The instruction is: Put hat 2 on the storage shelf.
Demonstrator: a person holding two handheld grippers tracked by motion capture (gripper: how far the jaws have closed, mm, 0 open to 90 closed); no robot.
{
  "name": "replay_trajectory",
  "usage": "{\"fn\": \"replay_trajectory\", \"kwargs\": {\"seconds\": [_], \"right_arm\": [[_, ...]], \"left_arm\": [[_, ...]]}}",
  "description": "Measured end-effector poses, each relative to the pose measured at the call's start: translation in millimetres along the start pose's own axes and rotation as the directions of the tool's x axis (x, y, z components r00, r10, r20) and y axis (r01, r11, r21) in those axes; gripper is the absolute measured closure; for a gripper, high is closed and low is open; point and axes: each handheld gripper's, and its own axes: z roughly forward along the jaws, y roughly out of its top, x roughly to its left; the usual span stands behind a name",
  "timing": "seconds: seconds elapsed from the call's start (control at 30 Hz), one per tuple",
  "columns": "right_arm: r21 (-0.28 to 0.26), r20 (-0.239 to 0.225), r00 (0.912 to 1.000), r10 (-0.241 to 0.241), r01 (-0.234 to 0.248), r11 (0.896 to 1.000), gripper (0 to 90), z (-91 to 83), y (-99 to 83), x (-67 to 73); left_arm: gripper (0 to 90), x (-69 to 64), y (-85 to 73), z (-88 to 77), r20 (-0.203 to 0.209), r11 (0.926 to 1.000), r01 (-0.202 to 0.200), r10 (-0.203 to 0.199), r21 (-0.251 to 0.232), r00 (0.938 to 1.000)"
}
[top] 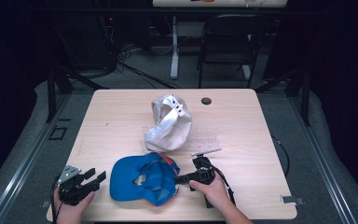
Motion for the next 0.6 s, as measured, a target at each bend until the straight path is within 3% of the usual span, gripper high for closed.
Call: {"fn": "replay_trajectory", "kwargs": {"seconds": [0.03, 0.1, 0.3, 0.6], "right_arm": [[0.008, -0.019, 0.9998, 0.004, -0.004, 1.0, 59.6, 3.6, 1.1, 0.2], [0.025, -0.012, 0.9999, -0.001, 0.002, 1.0, 60.1, 3.8, 2.0, 0.4], [0.023, -0.095, 0.995, 0.03, -0.028, 0.999, 64.0, 3.3, 4.2, 1.4], [0.011, -0.143, 0.9884, 0.05, -0.048, 0.999, 74.8, -5.6, 4.0, 2.0]], "left_arm": [[49.5, 1.0, -1.1, -2.4, -0.004, 1.0, 0.0, 0.0, 0.005, 1.0], [49.5, 1.0, -1.7, -2.9, -0.009, 1.0, 0.002, -0.002, 0.002, 1.0], [49.5, 2.5, -2.9, -4.7, -0.015, 1.0, 0.007, -0.007, 0.005, 0.9999], [49.5, 1.1, -1.4, -2.2, -0.007, 1.0, -0.002, 0.002, 0.005, 1.0]]}}
